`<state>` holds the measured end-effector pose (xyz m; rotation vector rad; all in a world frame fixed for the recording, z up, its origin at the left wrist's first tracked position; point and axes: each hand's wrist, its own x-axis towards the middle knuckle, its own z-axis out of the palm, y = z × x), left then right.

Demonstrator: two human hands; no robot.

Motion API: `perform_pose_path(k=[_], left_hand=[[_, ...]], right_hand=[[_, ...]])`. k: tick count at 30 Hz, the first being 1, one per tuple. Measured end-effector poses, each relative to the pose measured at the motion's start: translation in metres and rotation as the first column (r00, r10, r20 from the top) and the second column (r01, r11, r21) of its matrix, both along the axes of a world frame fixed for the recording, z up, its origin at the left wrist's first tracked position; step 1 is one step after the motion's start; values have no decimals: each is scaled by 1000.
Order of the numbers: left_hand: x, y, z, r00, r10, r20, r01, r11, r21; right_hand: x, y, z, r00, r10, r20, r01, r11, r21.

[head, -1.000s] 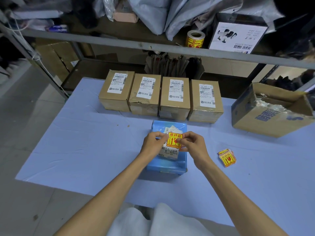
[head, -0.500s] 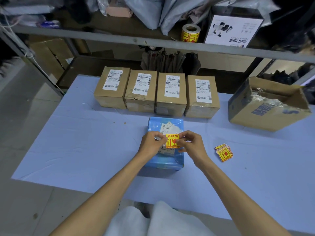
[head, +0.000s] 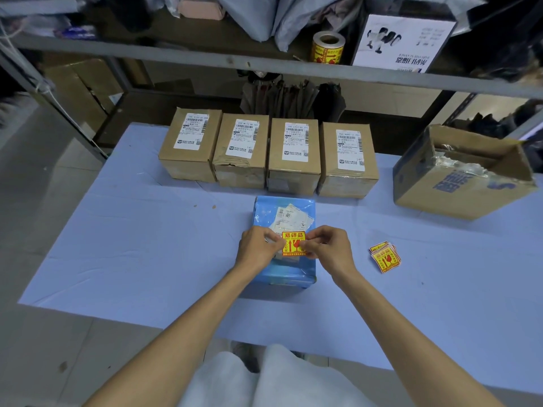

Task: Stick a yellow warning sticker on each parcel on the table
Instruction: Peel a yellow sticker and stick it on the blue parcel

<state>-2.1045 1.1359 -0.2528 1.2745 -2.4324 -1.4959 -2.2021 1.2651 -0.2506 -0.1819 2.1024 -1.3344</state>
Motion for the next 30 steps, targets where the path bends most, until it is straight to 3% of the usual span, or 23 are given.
perform_pose_path(k=[30], left_hand=[[1,-4,-4,994,-39,104,41,999,-24]], right_hand=[[6,1,-5,999,-27,44,26,999,23]])
